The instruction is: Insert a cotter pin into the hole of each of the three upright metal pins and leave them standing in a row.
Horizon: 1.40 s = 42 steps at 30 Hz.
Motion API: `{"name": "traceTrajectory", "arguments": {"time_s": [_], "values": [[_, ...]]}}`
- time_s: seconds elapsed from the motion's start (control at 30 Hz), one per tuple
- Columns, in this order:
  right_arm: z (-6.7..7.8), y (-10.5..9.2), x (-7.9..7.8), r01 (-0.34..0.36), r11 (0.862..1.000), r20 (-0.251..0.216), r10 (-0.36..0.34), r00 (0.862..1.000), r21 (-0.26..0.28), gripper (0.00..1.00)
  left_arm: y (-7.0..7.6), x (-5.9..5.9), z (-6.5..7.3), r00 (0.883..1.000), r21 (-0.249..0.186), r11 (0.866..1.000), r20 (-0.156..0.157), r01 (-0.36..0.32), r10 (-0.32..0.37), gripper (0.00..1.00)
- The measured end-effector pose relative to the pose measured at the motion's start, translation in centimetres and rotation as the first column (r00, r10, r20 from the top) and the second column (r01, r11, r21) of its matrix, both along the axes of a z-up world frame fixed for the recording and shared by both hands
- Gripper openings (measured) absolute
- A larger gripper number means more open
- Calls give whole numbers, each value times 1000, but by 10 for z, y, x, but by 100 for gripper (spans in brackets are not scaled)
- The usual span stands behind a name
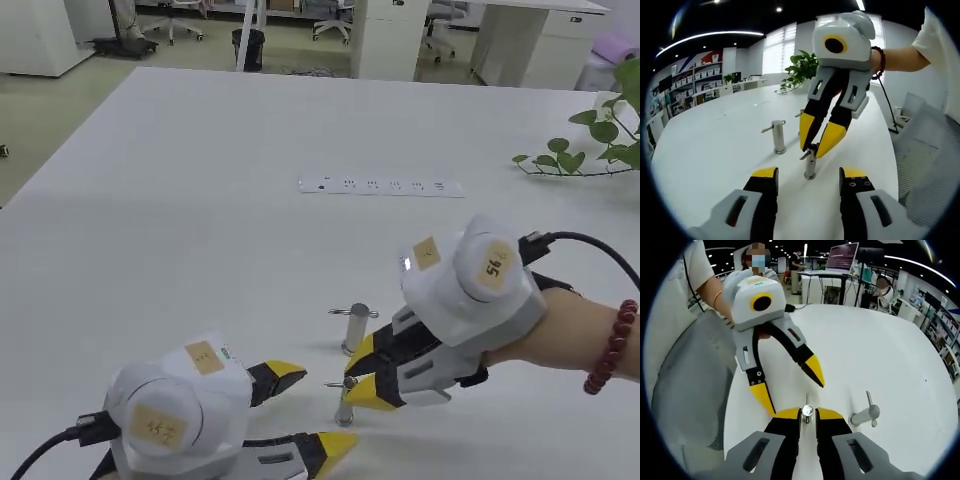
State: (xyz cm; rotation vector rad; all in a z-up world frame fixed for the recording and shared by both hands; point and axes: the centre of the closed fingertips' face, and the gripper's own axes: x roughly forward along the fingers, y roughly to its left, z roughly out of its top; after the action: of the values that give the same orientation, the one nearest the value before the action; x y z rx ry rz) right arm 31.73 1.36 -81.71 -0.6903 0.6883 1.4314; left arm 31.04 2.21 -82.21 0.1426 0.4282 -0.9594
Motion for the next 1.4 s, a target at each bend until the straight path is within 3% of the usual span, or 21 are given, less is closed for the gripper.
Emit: {"name": "traceTrajectory", "arguments": {"time_s": [0.43,0.7,1.03,1.4], "values": [[0,0,-1,-42,999,20,42,999,-4,10,13,-11,9,1000,-30,1000,-6,-7,7,58],[1,1,0,-45,999,29,45,999,7,10,25,-17,11,1000,-18,999,-2,-28,28,62],[17,17,13,-58,998,47,56,997,27,10,37,-20,21,998,-52,997,-1,-64,64,66],[19,36,22,-72,997,46,71,996,19,10,41,-24,23,997,-69,995,-7,-78,78,69]]}}
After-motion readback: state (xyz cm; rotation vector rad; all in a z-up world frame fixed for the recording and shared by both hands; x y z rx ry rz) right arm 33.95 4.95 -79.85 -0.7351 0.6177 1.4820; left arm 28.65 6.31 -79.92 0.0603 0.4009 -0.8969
